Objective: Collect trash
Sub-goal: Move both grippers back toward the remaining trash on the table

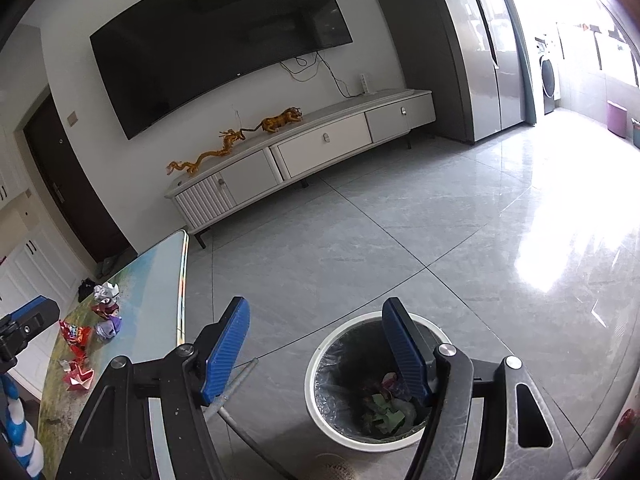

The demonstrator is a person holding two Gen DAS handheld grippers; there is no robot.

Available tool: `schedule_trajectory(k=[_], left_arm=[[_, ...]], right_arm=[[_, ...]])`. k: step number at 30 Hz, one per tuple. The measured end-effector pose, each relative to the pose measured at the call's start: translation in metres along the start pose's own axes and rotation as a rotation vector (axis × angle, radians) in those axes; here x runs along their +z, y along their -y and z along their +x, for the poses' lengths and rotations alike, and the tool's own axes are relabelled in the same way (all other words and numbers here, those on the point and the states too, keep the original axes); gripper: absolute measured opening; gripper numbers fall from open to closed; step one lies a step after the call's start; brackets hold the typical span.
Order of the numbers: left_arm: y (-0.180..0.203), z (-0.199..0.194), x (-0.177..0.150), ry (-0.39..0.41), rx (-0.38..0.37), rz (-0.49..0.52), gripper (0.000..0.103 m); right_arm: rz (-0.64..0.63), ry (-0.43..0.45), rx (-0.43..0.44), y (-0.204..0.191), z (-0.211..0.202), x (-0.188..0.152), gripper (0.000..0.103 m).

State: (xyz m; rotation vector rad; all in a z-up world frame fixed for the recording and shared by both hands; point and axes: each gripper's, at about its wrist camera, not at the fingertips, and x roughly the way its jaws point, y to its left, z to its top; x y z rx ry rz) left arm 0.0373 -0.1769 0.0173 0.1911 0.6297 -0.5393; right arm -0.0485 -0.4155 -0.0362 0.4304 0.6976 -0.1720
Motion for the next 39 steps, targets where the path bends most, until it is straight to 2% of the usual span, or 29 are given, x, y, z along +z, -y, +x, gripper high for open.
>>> schedule_trajectory(k=[12,18,21,27,33,39], left_arm=[[-0.081,-0.042,-0.021,0.062,0.055,-0.131,0.067],[-0.143,-0.059,-0.056,0.072,0.113,-0.207,0.067],[-0.179,-0.068,-0.078,0.067,0.141,-0.263,0.074],[-0.235,-0.08,-0.116,0.047,0.193,-0.343,0.075],[-0.256,-0.078,-0.135,0.015,0.167,-0.376,0.082],[-0.24,-0.045,-0.133,-0.043,0.069,-0.35,0.082]], right_arm=[[-0.118,0.026,0.045,-0.068,-0.021,0.011,0.067],[-0.181,0.029,0.074,-0.104,-0.025,0.016,0.067],[-0.215,0.022,0.094,-0.126,-0.021,0.016,0.067],[-0.253,-0.007,0.141,-0.165,-0.003,0.013,0.068],[-0.293,-0.055,0.174,-0.193,0.016,0.005,0.068],[-0.323,-0.105,0.188,-0.211,0.04,-0.001,0.068]])
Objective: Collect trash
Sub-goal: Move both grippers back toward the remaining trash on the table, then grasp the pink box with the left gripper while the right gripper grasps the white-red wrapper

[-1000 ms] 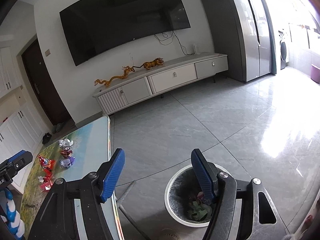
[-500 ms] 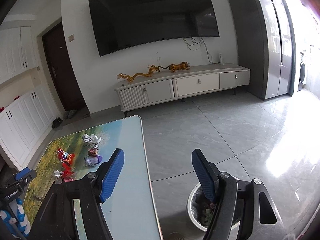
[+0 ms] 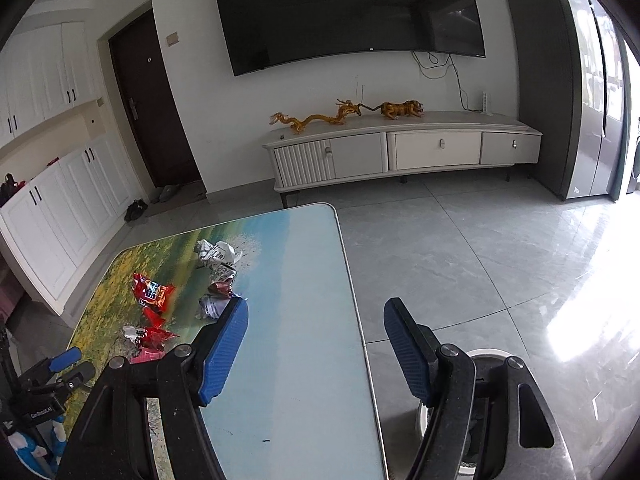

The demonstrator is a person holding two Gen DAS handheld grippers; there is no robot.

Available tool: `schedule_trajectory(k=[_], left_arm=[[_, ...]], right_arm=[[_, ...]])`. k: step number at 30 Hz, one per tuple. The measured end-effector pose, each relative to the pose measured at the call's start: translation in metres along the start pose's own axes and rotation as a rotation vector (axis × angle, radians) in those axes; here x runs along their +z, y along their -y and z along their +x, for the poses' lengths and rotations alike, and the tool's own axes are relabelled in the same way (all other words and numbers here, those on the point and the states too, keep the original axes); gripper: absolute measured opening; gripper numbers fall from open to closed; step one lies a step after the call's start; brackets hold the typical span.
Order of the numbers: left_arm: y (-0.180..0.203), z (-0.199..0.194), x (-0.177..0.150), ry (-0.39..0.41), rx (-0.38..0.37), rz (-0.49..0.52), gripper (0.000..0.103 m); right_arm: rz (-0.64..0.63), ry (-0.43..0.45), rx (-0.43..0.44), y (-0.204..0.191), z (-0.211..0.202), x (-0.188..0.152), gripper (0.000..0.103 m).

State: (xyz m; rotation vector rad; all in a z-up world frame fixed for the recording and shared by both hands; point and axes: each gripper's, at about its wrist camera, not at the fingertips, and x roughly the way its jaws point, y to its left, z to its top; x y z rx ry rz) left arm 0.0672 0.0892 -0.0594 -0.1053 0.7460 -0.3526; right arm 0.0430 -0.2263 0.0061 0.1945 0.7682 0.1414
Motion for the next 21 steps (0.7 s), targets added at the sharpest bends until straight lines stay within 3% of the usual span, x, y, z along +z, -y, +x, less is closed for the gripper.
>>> schedule_trajectory(k=[5,12,21], left_arm=[[0.024,0.031,0.003,-0.047,-0.03,0.038,0.082],[0.035,0.073,0.007,-0.099,0.021,0.049,0.082],[0.023,0.101,0.003,-0.154,0.038,-0.024,0.082]], right_arm=[[-0.015,-0.036,0.006,-0.003,0.02,0.001,0.068],[-0.016,-0.089,0.043,0.002,0.05,-0.003,0.068],[-0.029,-0.14,0.118,-0.006,0.091,-0.003,0.069]])
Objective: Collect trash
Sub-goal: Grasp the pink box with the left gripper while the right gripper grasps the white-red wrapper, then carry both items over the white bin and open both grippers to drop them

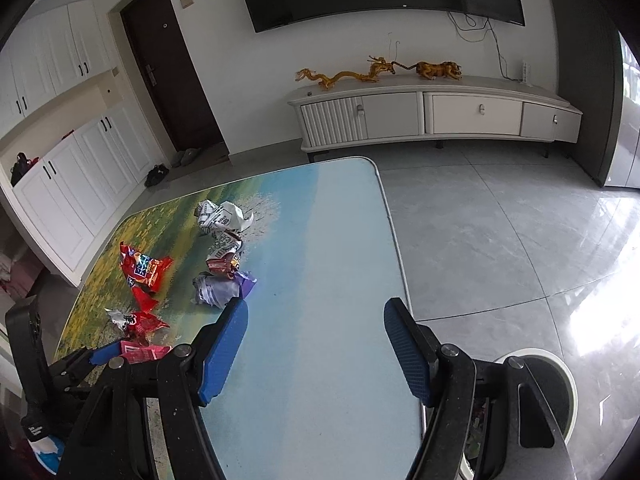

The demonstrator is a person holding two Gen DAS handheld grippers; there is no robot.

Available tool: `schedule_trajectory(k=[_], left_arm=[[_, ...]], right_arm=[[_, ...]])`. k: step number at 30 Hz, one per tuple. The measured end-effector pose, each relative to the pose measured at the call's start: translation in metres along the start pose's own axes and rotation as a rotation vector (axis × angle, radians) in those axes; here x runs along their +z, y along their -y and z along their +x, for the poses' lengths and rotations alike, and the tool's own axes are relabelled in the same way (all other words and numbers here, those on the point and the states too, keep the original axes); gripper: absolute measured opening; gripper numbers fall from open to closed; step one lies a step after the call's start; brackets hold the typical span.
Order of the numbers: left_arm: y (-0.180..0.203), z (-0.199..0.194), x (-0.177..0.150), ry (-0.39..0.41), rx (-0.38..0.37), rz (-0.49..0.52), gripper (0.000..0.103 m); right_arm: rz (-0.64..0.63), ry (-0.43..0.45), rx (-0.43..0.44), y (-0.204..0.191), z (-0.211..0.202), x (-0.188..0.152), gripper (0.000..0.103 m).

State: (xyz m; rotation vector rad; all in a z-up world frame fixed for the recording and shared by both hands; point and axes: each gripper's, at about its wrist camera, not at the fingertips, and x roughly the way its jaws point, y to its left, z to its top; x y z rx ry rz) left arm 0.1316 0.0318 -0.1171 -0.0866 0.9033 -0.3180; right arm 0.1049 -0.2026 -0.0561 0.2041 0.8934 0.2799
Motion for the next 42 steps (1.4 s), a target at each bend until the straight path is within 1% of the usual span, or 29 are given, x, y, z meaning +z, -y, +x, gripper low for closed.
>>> schedule_trajectory(k=[5,7,9,13,15,17,18,19,20,21,23,28,31,33,36,42], left_arm=[[0.001,0.001,-0.002,0.009,0.009,0.008,0.081],[-0.001,0.001,-0.002,0.018,0.01,0.003,0.073],[-0.002,0.001,-0.001,0.022,0.009,-0.005,0.071],[-0.004,0.001,0.0,0.024,-0.005,-0.01,0.07],[-0.004,0.0,0.0,0.025,-0.008,-0.012,0.069],[-0.004,0.001,0.001,0.025,-0.011,-0.014,0.069],[-0.004,0.001,0.001,0.026,-0.013,-0.015,0.069],[-0.004,0.001,0.0,0.026,-0.015,-0.015,0.069],[-0.004,0.0,0.0,0.026,-0.017,-0.016,0.069],[-0.004,0.0,0.0,0.027,-0.018,-0.017,0.068],[-0.004,-0.001,0.0,0.029,-0.021,-0.02,0.068],[0.0,-0.006,-0.003,0.045,-0.017,-0.002,0.066],[0.0,-0.014,-0.006,0.049,-0.052,-0.025,0.066],[-0.002,-0.023,-0.009,0.057,-0.066,-0.039,0.066],[-0.002,-0.038,-0.015,0.081,-0.063,-0.035,0.066],[-0.008,-0.067,-0.026,0.112,-0.042,-0.03,0.066]], right_arm=[[-0.018,-0.009,0.061,-0.014,0.021,0.009,0.068],[-0.029,-0.011,0.085,-0.022,0.03,0.014,0.068],[-0.041,-0.014,0.108,-0.03,0.04,0.018,0.068],[-0.065,-0.026,0.141,-0.046,0.06,0.026,0.067],[-0.069,-0.035,0.159,-0.051,0.071,0.03,0.059],[-0.077,-0.052,0.173,-0.055,0.081,0.032,0.047],[-0.082,-0.064,0.177,-0.057,0.086,0.032,0.043],[-0.085,-0.073,0.178,-0.058,0.09,0.032,0.034],[-0.088,-0.075,0.178,-0.059,0.092,0.032,0.028],[-0.095,-0.073,0.177,-0.06,0.092,0.032,0.028],[-0.108,-0.061,0.182,-0.062,0.086,0.031,0.025],[-0.122,-0.005,0.191,-0.064,0.056,0.031,0.025],[-0.12,0.021,0.185,-0.062,0.032,0.027,0.025],[-0.118,0.036,0.177,-0.061,0.015,0.022,0.025],[-0.109,0.057,0.16,-0.054,-0.009,0.013,0.025],[-0.076,0.08,0.117,-0.042,-0.049,-0.012,0.025]])
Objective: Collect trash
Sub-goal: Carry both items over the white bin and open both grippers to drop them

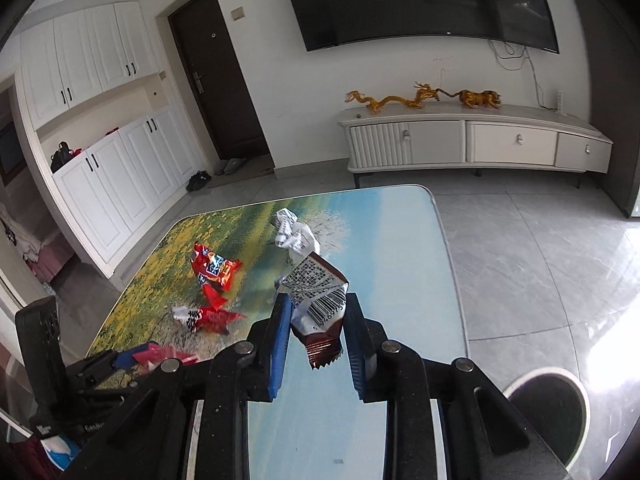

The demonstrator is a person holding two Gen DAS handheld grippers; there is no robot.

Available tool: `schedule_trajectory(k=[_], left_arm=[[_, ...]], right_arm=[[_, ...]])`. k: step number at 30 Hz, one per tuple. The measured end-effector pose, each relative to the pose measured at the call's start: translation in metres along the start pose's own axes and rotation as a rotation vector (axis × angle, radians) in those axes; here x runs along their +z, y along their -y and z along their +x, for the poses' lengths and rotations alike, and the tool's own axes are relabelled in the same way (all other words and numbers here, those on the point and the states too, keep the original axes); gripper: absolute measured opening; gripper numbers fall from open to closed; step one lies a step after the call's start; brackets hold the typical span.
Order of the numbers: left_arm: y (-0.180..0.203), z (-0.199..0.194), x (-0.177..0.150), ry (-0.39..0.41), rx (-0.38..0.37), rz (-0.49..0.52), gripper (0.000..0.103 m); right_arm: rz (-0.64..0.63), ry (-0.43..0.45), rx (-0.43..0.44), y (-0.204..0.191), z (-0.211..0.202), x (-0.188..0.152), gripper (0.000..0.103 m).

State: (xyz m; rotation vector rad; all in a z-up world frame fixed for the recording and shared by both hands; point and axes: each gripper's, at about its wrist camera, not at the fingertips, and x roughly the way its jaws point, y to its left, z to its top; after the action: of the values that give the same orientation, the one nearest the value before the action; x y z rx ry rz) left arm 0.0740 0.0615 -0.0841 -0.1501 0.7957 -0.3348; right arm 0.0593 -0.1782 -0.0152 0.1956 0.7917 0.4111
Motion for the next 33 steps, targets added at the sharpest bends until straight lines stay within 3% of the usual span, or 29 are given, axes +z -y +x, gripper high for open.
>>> schedule_trajectory(k=[12,20,26,33], left_arm=[[-0.007,-0.061,-0.01,0.088,0.058,0.016,0.066],[0.012,-0.085,0.008,0.125,0.066,0.054,0.066],[0.067,-0.076,0.028,0.117,0.023,0.139,0.066],[0.166,-0.022,0.047,0.023,-0.08,0.284,0.066]], right_arm=[[0.034,0.07,-0.034,-0.001,-0.062,-0.03,0.025],[0.07,0.134,-0.035,0.014,-0.09,-0.043,0.025],[0.145,0.177,-0.09,0.059,-0.108,-0.06,0.025],[0.298,0.185,-0.206,0.137,-0.12,-0.092,0.025]])
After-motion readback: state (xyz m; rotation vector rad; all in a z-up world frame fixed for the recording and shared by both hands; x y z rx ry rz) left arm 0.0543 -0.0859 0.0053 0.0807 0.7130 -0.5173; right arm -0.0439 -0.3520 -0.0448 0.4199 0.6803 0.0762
